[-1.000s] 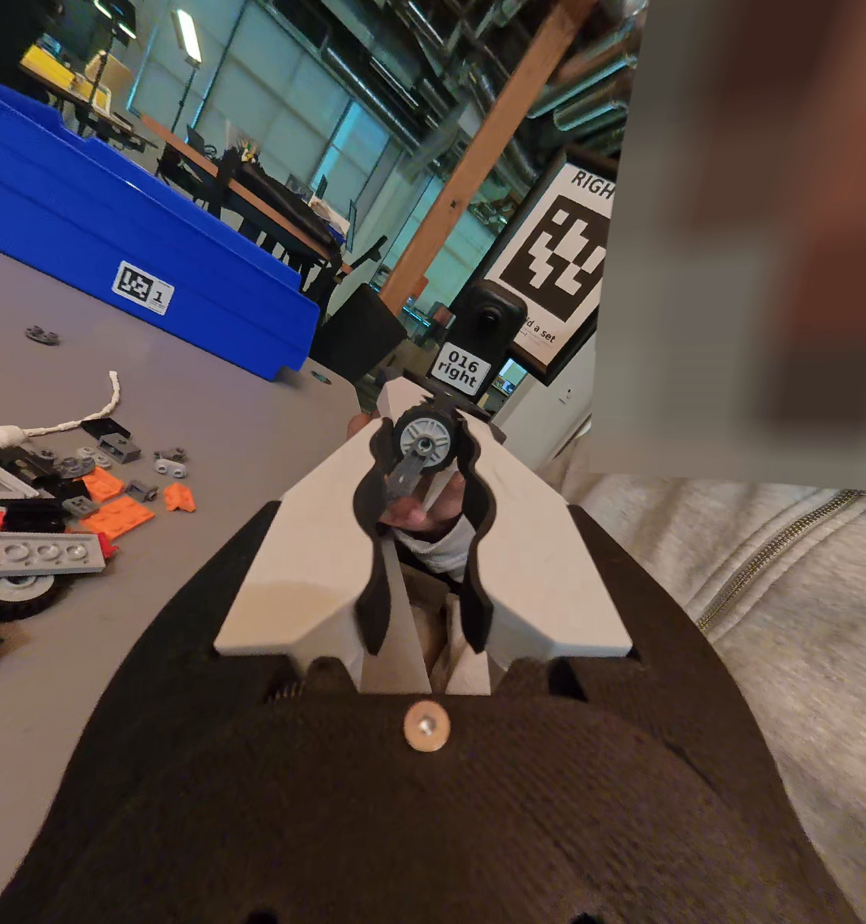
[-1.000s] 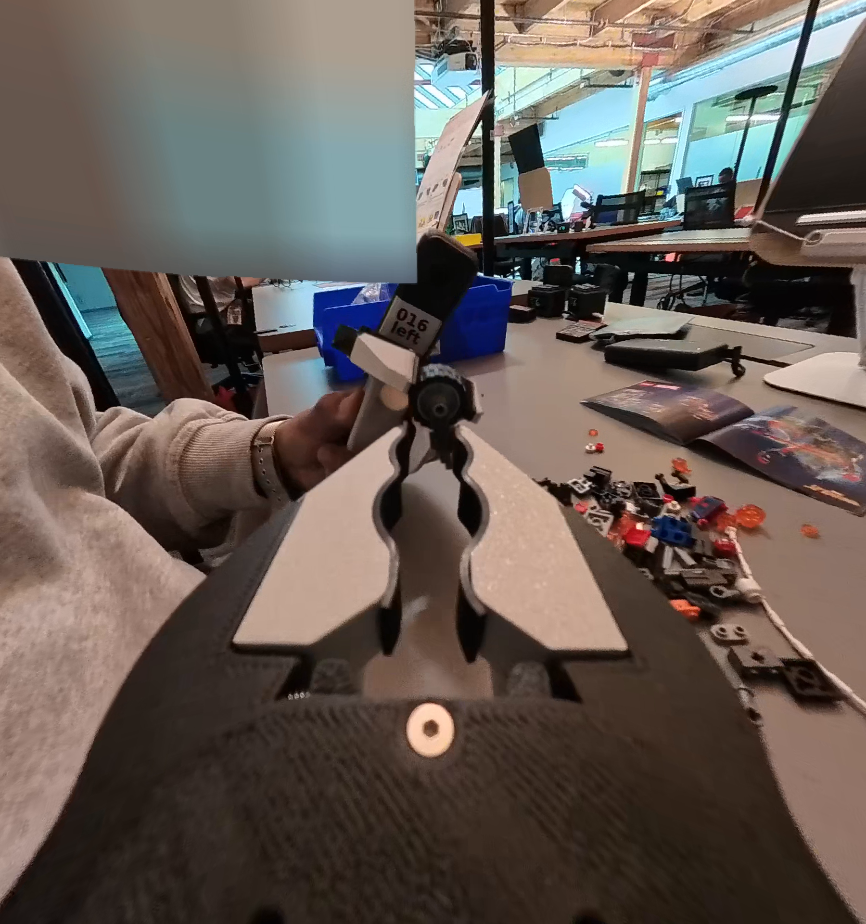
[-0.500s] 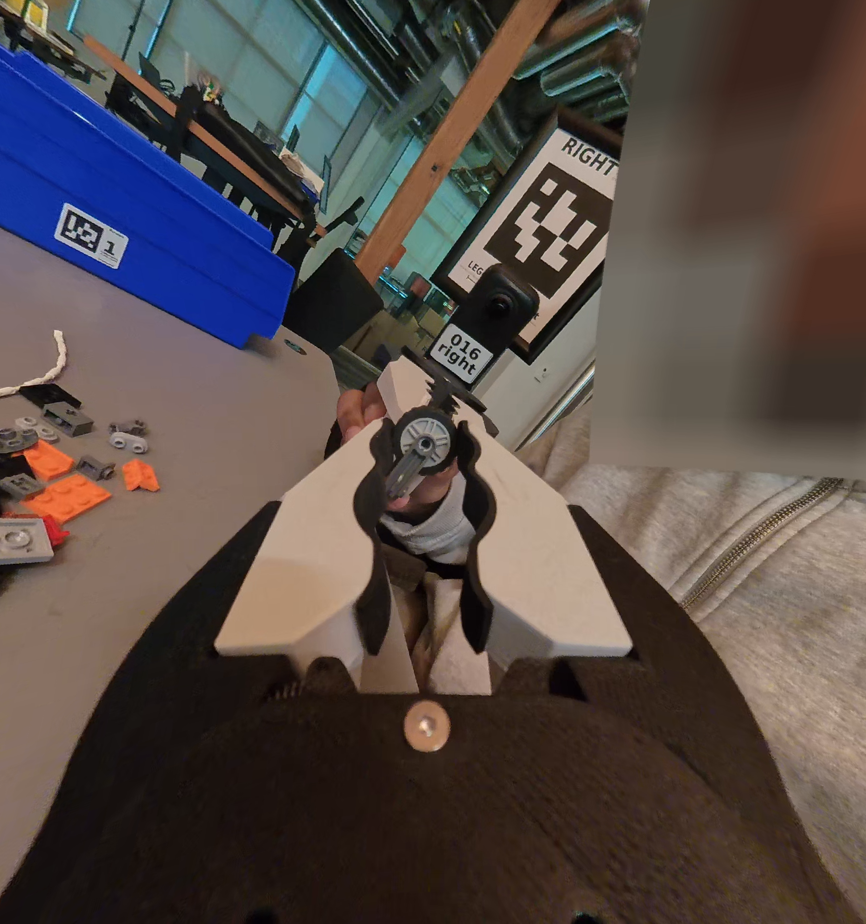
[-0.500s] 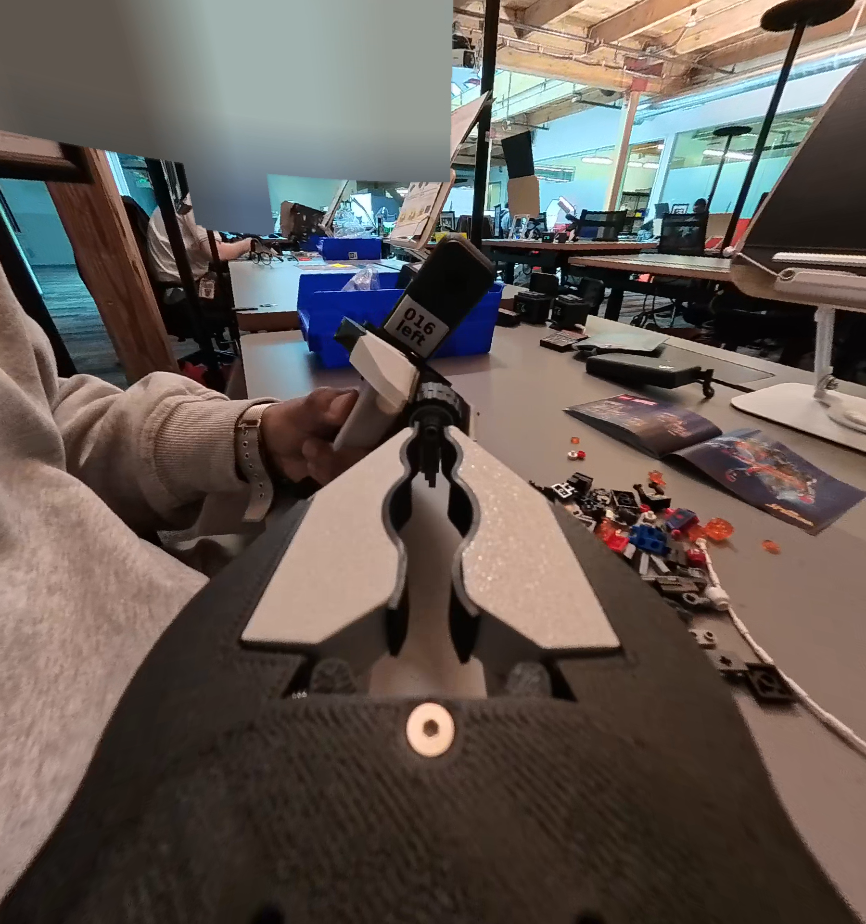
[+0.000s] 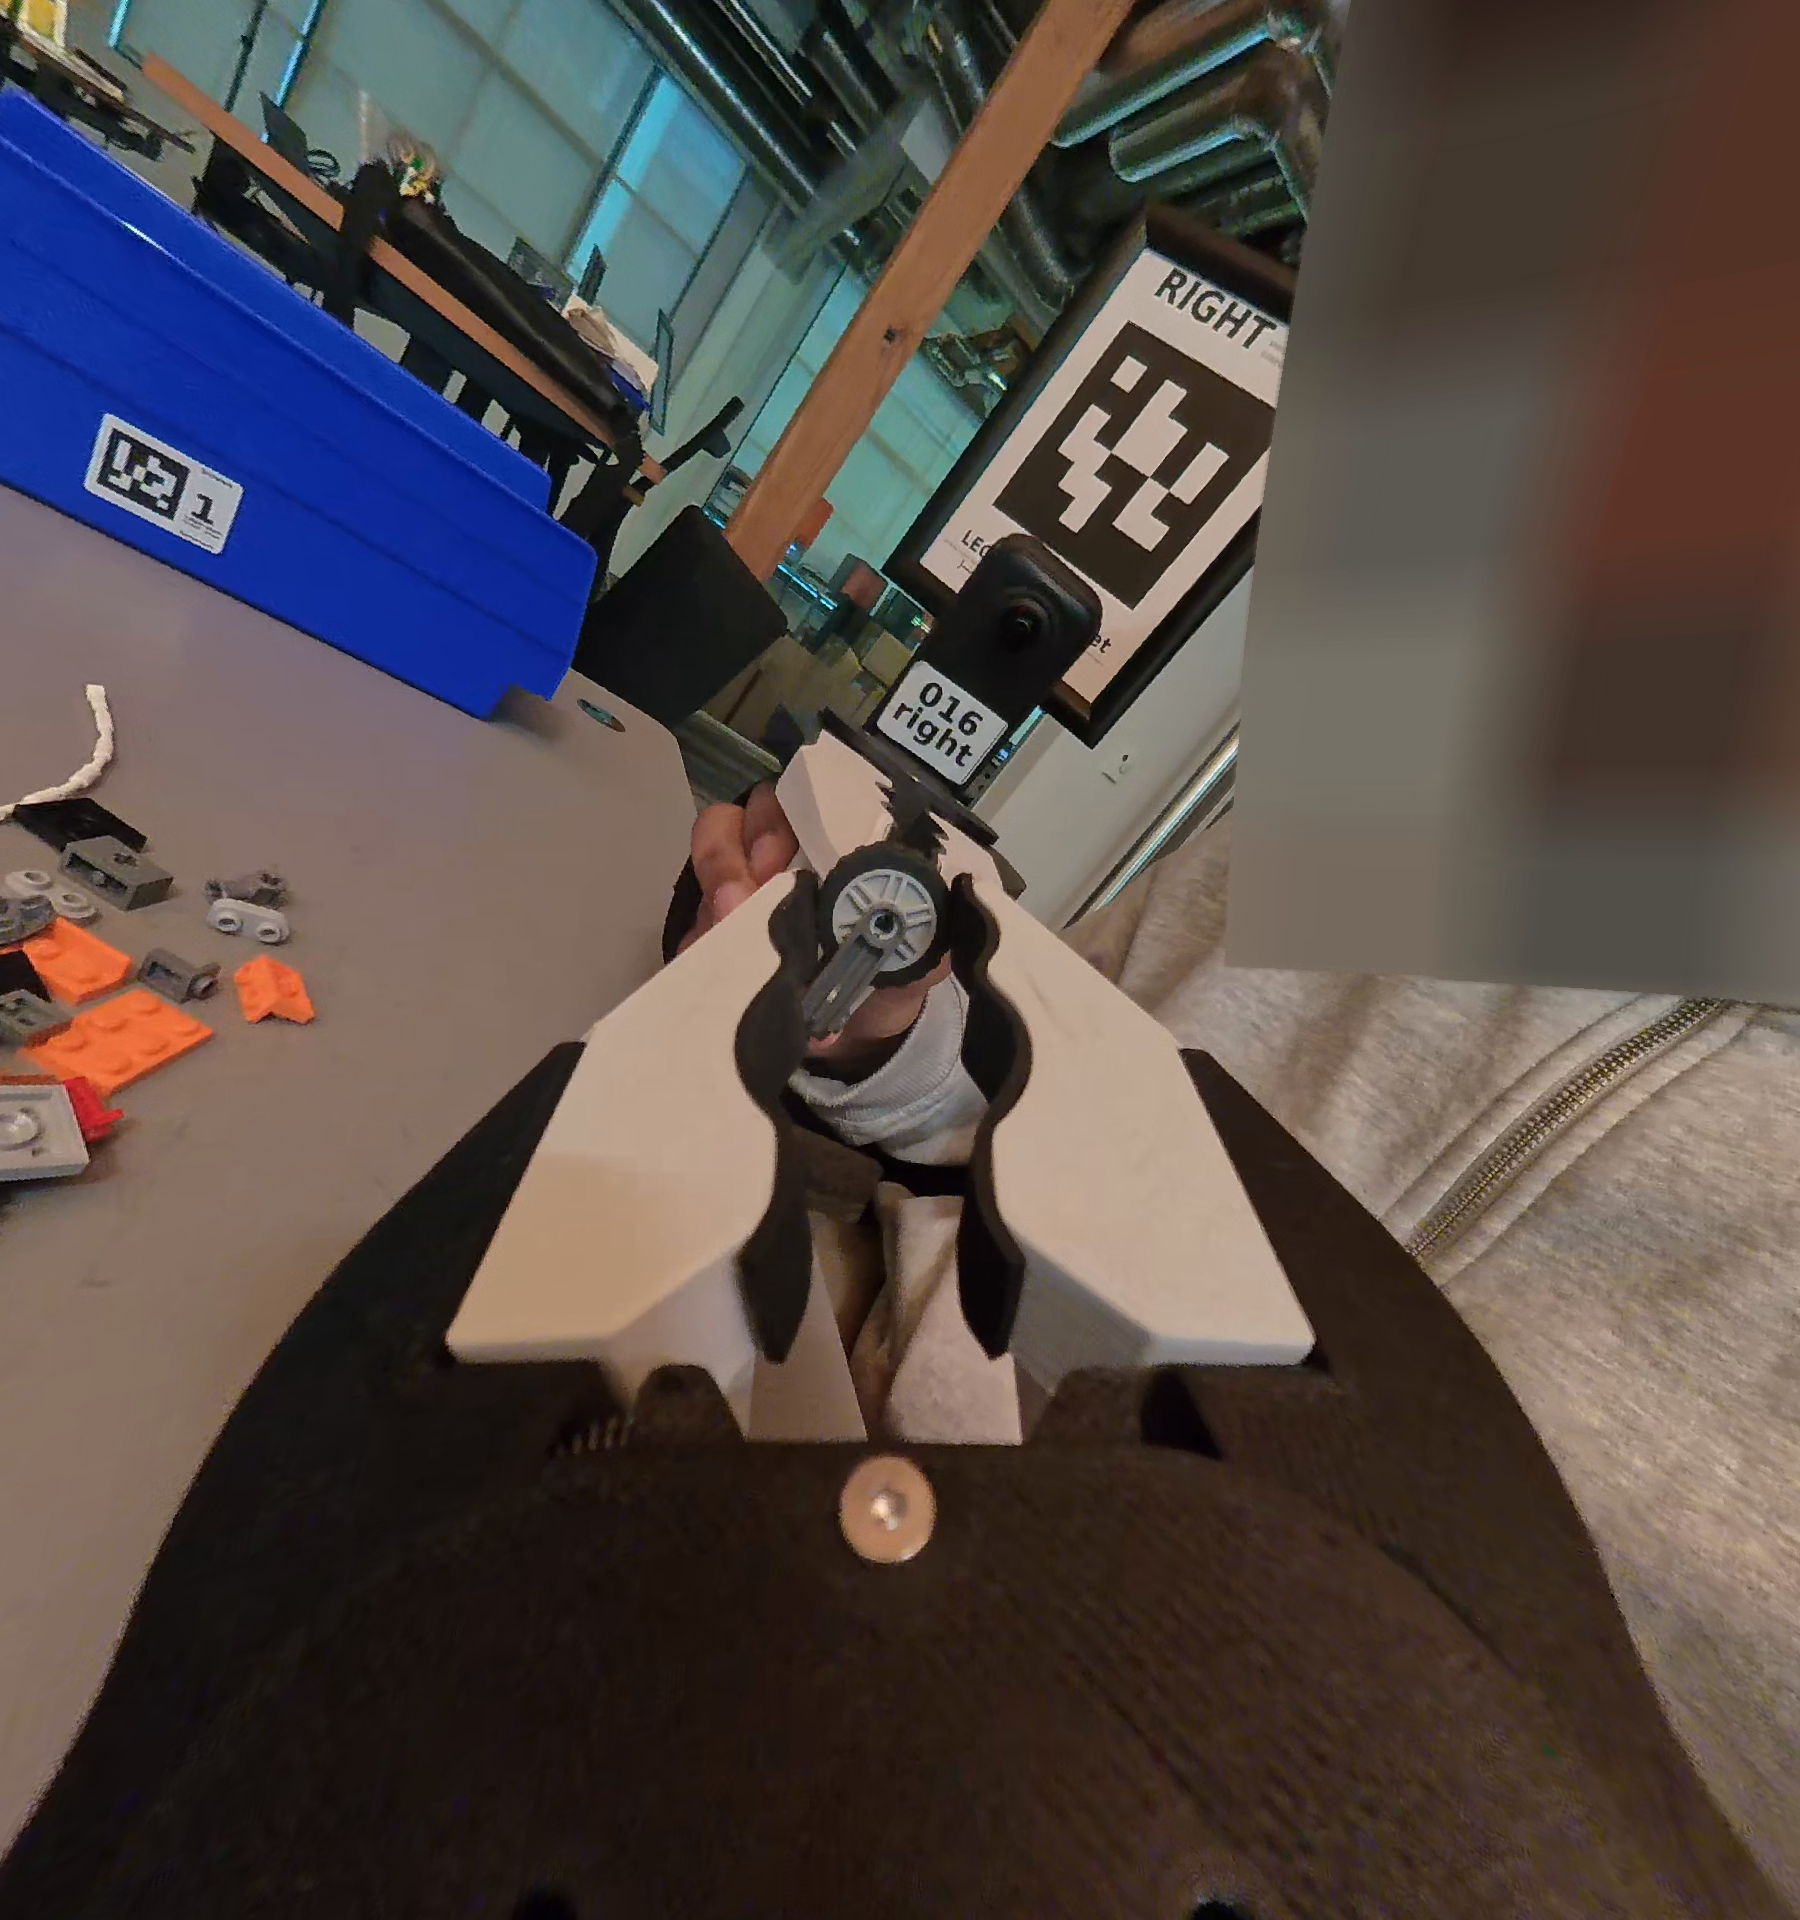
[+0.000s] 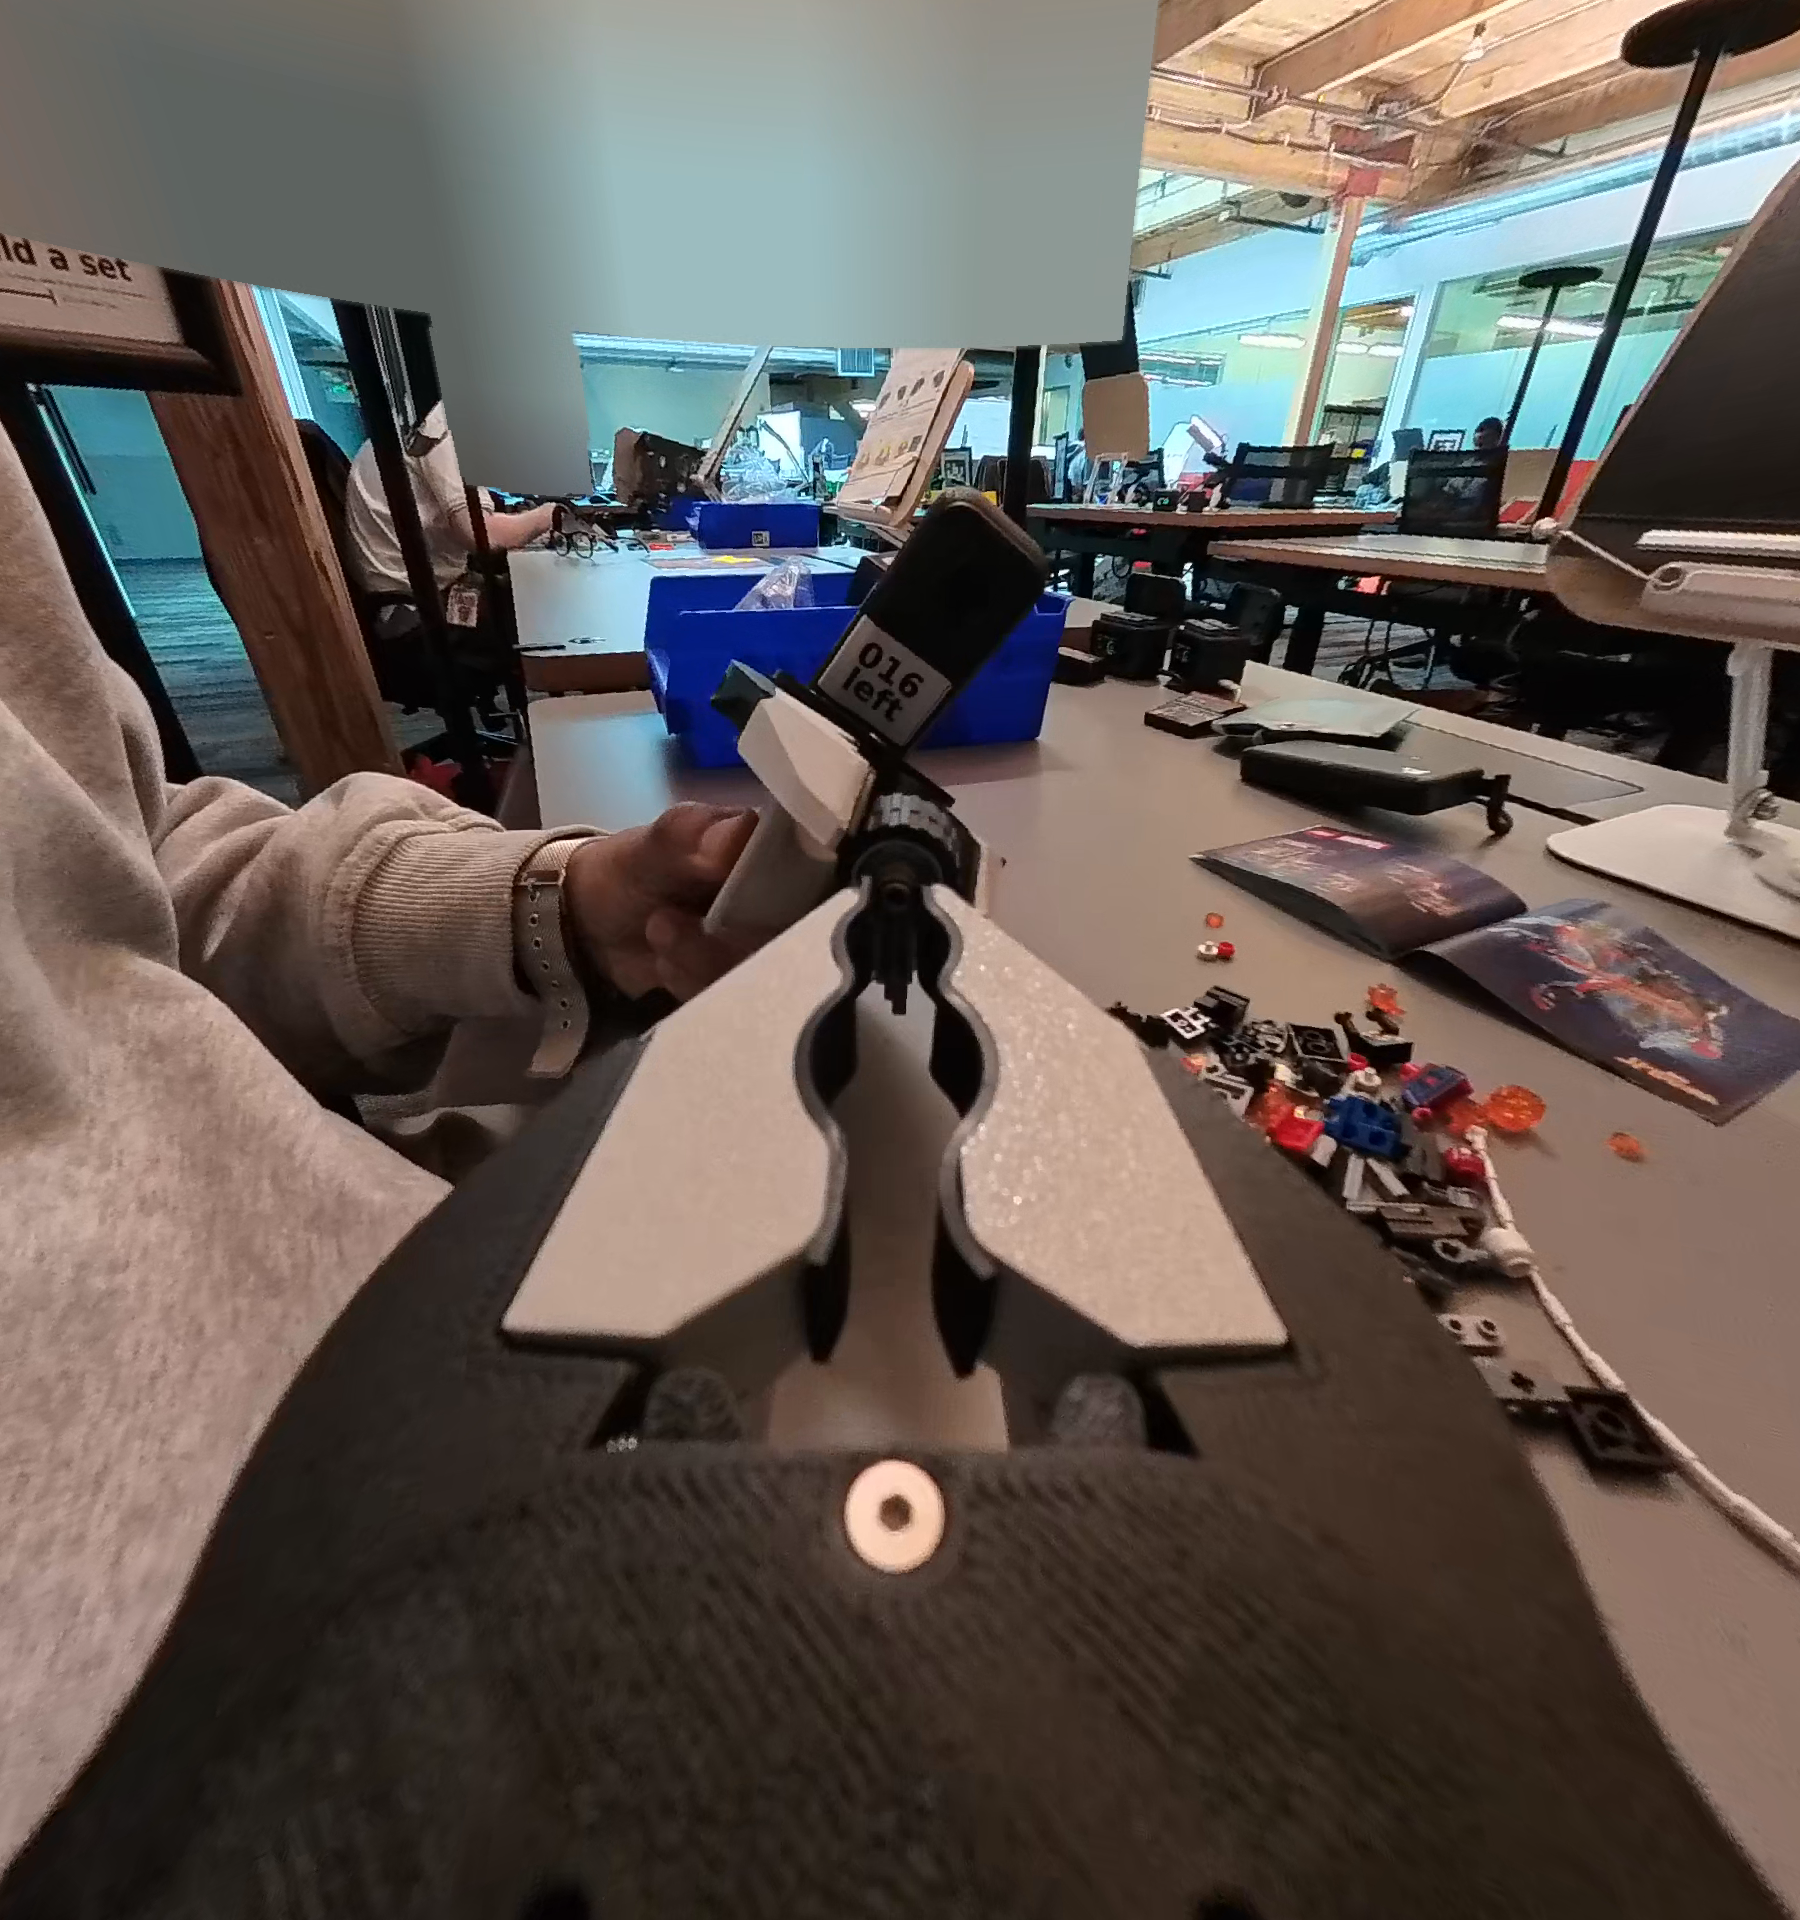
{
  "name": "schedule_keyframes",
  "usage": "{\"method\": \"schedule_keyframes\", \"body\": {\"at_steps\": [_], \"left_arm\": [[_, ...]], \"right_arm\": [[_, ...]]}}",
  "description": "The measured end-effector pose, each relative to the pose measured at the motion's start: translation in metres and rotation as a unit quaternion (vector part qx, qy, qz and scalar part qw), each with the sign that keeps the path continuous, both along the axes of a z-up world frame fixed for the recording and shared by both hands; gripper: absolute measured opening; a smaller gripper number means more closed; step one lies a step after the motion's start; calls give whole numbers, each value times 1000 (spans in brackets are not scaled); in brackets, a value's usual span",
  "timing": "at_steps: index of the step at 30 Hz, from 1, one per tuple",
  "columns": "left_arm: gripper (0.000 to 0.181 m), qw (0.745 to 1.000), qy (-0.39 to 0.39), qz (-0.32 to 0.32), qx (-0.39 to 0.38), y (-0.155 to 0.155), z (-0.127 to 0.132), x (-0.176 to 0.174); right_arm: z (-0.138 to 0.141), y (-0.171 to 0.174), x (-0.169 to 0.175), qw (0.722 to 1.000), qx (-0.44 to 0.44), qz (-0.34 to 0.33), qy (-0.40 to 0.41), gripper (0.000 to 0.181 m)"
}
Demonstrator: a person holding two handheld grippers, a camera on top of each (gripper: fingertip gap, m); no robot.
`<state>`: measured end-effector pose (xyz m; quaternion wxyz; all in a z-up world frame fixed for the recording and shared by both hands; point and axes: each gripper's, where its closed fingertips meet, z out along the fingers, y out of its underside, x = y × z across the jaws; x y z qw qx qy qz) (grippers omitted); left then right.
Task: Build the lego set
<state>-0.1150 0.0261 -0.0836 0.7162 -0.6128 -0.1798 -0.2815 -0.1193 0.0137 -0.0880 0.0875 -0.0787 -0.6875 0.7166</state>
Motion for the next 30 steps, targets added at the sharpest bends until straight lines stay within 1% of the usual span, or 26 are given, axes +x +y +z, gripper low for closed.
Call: {"method": "schedule_keyframes", "body": {"at_steps": [4,8,13,14,15,16,17,19,21,28,30], "left_arm": [[24,1000,20,8,-11,2,-1,1],[24,1000,19,2,-7,3,1,3],[24,999,40,15,-11,3,1,3],[26,999,44,23,-7,1,2,1],[34,998,45,33,3,-1,5,-2],[40,998,42,38,12,-3,8,-3],[43,998,39,39,14,-3,8,-4],[43,999,39,26,5,1,5,0],[43,999,48,18,-8,5,2,3],[41,999,45,13,16,1,9,6],[39,998,51,10,19,1,10,8]], "right_arm": [[0,2,1,1000,-2,8,-9,6],[2,4,2,999,-16,27,-27,5],[4,6,2,999,-24,24,-24,5],[7,10,1,999,-39,24,-28,5],[12,14,-1,997,-60,30,-41,5],[16,19,-3,994,-85,40,-63,5],[19,24,-6,989,-109,53,-90,5],[25,31,-9,975,-154,84,-135,5],[29,36,-8,965,-182,109,-153,4],[36,39,2,951,-212,160,-156,4],[36,38,2,950,-212,162,-159,4]]}}
